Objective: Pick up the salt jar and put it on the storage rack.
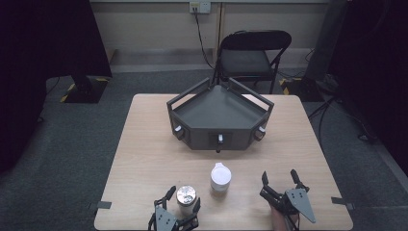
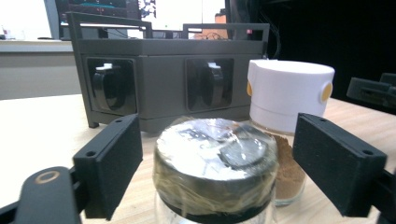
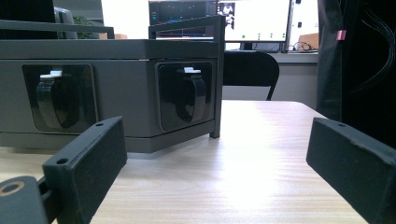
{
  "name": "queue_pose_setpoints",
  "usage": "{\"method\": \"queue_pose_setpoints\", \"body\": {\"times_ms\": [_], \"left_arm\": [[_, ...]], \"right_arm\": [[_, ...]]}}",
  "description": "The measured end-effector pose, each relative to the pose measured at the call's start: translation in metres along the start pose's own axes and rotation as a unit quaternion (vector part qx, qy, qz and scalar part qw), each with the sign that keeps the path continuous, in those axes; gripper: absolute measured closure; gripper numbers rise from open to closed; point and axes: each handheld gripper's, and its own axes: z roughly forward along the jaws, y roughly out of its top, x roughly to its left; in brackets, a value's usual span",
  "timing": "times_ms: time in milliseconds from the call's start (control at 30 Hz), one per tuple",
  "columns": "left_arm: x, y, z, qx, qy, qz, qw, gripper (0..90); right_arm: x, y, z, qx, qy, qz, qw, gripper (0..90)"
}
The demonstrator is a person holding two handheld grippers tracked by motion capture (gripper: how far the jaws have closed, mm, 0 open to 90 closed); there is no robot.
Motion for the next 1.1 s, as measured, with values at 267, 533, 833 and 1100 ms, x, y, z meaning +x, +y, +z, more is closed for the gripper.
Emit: {"method": "queue_pose_setpoints", "body": {"times_ms": [267,533,833,1100], "left_arm": [[-0.0037,-0.0026,0.0026,0.007,0.009,-0.001,0.9999,24.0],[-0.001,-0.0046,0.0043,0.011,0.006,0.0,0.9999,32.7],[-0.0022,-0.0039,0.0044,0.013,0.009,-0.005,0.9999,34.8],[-0.0019,-0.0028,0.0041,0.014,0.008,-0.005,0.9999,35.0]], "right_arm": [[0.0,0.0,0.0,0.0,0.0,0.0,1.0,3.5],[0.0,0.0,0.0,0.0,0.0,0.0,1.0,3.5],[0.0,0.0,0.0,0.0,0.0,0.0,1.0,3.5],[0.0,0.0,0.0,0.0,0.0,0.0,1.0,3.5]]}}
